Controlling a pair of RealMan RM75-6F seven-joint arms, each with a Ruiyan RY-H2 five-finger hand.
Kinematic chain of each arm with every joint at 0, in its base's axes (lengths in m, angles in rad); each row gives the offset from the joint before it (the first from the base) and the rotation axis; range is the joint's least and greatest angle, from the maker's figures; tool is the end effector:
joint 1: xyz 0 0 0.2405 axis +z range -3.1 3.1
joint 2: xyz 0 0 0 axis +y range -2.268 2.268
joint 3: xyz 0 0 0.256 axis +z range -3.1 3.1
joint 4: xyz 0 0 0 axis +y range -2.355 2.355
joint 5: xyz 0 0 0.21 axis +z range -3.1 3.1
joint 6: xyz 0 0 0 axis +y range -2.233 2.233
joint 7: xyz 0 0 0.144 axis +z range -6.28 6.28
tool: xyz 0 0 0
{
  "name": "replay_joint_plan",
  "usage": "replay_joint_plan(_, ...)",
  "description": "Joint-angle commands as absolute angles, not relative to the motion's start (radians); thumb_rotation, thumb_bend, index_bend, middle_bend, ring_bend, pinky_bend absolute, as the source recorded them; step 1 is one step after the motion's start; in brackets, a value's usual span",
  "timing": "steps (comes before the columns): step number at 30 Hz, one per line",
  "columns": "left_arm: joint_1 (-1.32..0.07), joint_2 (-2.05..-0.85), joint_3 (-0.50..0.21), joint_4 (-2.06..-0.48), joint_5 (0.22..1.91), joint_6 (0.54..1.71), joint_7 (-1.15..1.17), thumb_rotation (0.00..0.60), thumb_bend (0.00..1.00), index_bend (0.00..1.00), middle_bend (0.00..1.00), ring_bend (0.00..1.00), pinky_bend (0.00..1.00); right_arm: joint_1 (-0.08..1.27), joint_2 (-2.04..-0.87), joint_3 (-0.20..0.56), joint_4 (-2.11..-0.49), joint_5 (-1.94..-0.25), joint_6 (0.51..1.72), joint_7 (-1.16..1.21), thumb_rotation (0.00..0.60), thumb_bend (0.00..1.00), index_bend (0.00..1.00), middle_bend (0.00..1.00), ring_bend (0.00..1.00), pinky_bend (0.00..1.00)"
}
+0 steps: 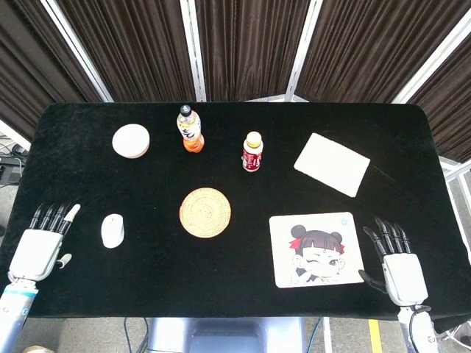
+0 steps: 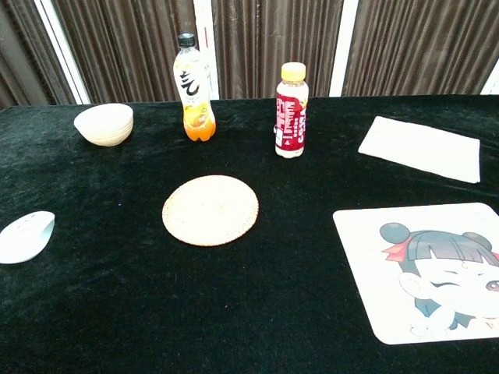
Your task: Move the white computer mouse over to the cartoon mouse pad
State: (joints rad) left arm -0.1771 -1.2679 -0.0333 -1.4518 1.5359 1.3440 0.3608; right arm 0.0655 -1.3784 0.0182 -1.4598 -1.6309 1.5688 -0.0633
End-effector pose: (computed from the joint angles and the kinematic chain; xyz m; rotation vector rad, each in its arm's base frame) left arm -0.3151 0.2069 0.1023 -1.6581 -0.6258 -0.6188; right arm -0.2950 -0.1672 0.0888 1.4343 -0.8577 1.0287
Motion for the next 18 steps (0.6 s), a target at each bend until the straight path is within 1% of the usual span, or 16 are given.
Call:
replay_joint_plan(1, -0.213, -1.285, -0.043, -1.425, 1.517, 1.292, 0.378, 0.6, 0.0, 0.0, 0.0, 0.0, 0.0, 0.066, -1.378, 0.019, -1.46, -1.63, 1.568, -0.062, 0.6, 0.14, 0.15, 0.0, 0.0, 0.0)
replay_joint_plan(7, -0.269, -1.327, -0.05, -1.372, 1.487, 1.203, 0.391, 0.6, 0.0, 0.0, 0.0, 0.0, 0.0, 0.065, -1.377, 0.019, -1.459, -1.627, 1.568, -0.058, 0.6, 0.14, 0.15, 0.0, 0.0, 0.0)
replay_joint_plan(14, -0.321, -1.401, -0.061, -1.27, 1.475, 1.155, 0.398, 0.6, 0.0, 0.0, 0.0, 0.0, 0.0, 0.067, -1.378, 0.023, -1.458, -1.624, 1.565, -0.057, 0.6, 0.14, 0.15, 0.0, 0.0, 0.0)
replay_joint_plan(18, -0.349, -1.431, -0.066, -1.24, 1.467, 1.127, 0.406, 0.6, 0.0, 0.0, 0.0, 0.0, 0.0, 0.069, -1.378, 0.025, -1.456, -1.622, 1.563, -0.048, 0.6, 0.14, 0.15, 0.0, 0.0, 0.0)
